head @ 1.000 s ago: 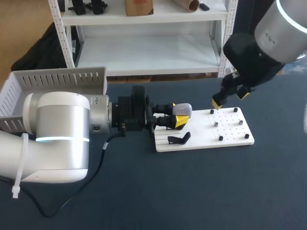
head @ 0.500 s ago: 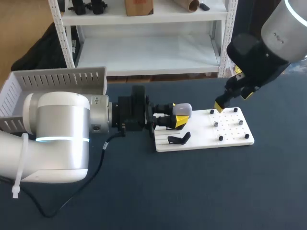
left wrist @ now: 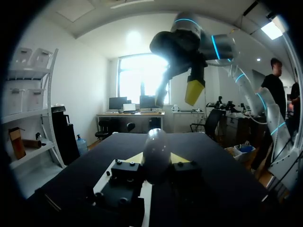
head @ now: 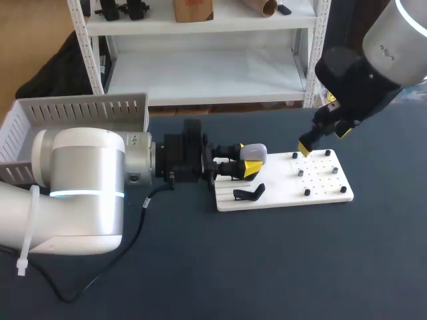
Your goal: Pick up each earbud case from the left stands, insert the matching earbuds, close the lid, and place the case in the box.
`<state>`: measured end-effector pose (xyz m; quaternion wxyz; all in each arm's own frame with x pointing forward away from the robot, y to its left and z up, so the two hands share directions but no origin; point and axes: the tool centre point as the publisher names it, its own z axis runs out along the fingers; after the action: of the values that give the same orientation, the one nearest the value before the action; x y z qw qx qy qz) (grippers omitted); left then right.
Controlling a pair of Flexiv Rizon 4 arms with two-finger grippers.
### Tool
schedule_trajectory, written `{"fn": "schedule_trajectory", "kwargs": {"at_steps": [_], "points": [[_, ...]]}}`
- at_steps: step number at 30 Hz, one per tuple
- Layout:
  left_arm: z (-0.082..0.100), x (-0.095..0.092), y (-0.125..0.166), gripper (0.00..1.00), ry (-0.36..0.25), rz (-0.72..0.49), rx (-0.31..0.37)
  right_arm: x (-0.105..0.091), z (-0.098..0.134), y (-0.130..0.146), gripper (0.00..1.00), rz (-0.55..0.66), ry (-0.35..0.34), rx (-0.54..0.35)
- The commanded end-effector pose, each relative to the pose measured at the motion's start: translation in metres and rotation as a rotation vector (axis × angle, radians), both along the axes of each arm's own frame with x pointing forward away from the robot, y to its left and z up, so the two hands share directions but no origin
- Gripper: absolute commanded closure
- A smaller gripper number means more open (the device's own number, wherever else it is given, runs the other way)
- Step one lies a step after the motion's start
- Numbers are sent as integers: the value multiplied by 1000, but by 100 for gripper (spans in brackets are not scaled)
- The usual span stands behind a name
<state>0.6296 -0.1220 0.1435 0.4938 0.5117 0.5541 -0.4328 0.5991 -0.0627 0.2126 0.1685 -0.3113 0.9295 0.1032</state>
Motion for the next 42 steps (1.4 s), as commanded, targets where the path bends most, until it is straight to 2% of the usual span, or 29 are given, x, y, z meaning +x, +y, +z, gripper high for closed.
{"fn": "schedule_trajectory", "kwargs": {"at_steps": [1, 14, 19, 26, 33, 35, 37, 42], "points": [[-2, 0, 0, 100, -3, 3, -5, 0, 0, 0, 0, 0, -1, 1], [-2, 0, 0, 100, -3, 3, -5, 0, 0, 0, 0, 0, -1, 1], [5, -2, 4, 100, 2, -25, -4, 0, 0, 0, 0, 0, -1, 1], [16, 1, 22, 100, -27, -23, 12, 0, 0, 0, 0, 0, -1, 1], [21, 18, 57, 100, -33, 11, 8, 0, 0, 0, 0, 0, -1, 1], [22, 25, 67, 100, -40, 38, 33, 0, 0, 0, 0, 0, -1, 1], [25, 34, 80, 100, -27, 60, 16, 0, 0, 0, 0, 0, -1, 1], [37, 54, 114, 100, -63, 151, 35, 0, 0, 0, 0, 0, -1, 1]]}}
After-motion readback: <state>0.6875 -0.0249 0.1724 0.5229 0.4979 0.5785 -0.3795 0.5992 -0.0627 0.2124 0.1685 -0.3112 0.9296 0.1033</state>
